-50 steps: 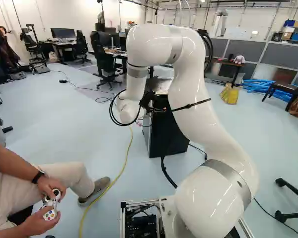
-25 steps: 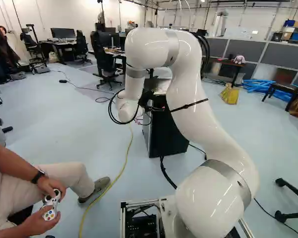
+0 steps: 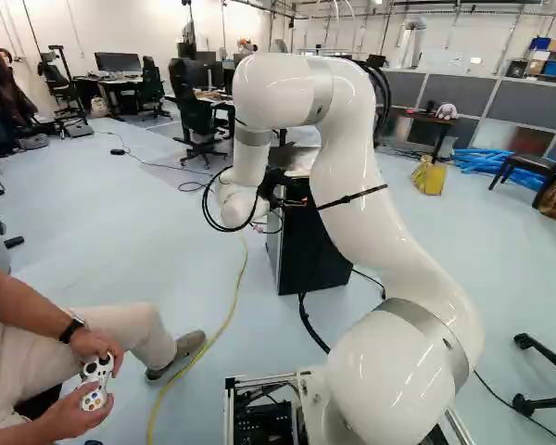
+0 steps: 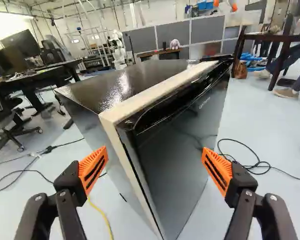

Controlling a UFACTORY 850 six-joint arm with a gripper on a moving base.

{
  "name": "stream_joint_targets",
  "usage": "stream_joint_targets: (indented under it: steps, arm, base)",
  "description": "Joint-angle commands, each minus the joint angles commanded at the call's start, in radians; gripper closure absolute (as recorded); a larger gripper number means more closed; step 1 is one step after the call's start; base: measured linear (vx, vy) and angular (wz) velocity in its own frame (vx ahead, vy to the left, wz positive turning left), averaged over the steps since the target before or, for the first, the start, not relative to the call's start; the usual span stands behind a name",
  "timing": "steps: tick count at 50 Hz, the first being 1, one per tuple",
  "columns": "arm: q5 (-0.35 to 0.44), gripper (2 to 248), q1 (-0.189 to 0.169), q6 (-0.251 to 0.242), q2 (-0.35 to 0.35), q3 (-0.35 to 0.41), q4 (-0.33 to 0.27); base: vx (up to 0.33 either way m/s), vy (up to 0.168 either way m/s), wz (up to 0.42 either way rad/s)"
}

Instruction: Grab a drink from the fridge

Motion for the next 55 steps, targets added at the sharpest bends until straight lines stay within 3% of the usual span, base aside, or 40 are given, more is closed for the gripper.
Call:
stream_joint_targets:
  steps: [11, 55]
  arm:
    - [0.000, 3, 0.000, -0.029, 0.000, 0.000, 0.000]
    - [0.025, 3, -0.009, -0.032, -0.004, -0.006, 0.000]
  base:
    - [0.000, 0.000, 0.000]
    - [0.000, 0.000, 0.000]
